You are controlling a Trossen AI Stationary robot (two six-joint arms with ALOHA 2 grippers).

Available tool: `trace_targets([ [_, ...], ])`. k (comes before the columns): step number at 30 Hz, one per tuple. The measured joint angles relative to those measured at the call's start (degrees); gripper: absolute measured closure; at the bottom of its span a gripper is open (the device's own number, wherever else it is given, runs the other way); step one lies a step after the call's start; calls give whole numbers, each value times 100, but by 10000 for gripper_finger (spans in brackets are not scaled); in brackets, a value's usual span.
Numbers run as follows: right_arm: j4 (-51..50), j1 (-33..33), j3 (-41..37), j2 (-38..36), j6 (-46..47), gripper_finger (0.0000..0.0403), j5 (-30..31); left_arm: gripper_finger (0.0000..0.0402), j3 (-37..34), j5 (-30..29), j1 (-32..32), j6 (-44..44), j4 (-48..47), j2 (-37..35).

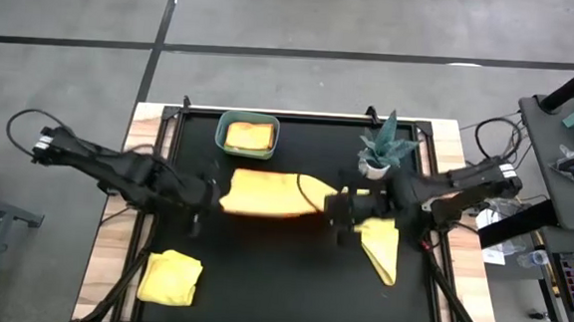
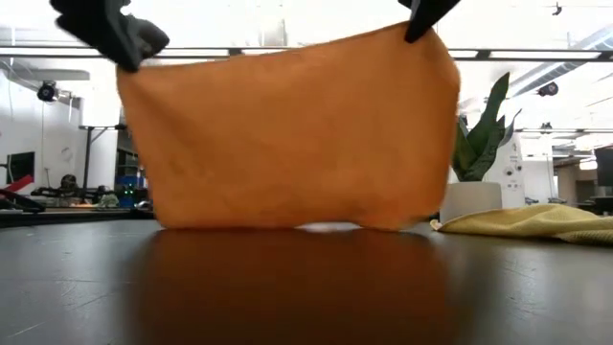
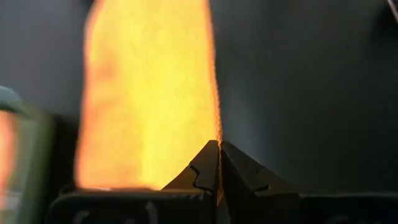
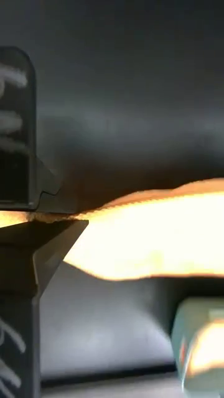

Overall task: Fold microfiber towels
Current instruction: Fold the orange microfiber cloth

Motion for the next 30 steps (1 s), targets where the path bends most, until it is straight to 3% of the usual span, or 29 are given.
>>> trace_targets([
  [12, 2379, 1331, -1250, 0, 1313, 394, -855, 401, -84, 1459, -1209, -1628, 234, 1214],
  [18, 2406, 1482, -1308, -8, 1359, 394, -675, 401, 22, 1611, -1457, -1700, 72, 1449],
  [22, 1505, 1414, -903, -60, 1085, 394, 228, 402, 102, 1124, -1419, -1368, -40, 1090],
  [25, 742, 1288, -553, -65, 857, 394, 919, 401, 170, 440, -1370, -1199, -226, 626],
  [30, 206, 945, -163, -59, 212, 394, 2230, 401, 257, -1489, -1213, -1029, -574, -264],
])
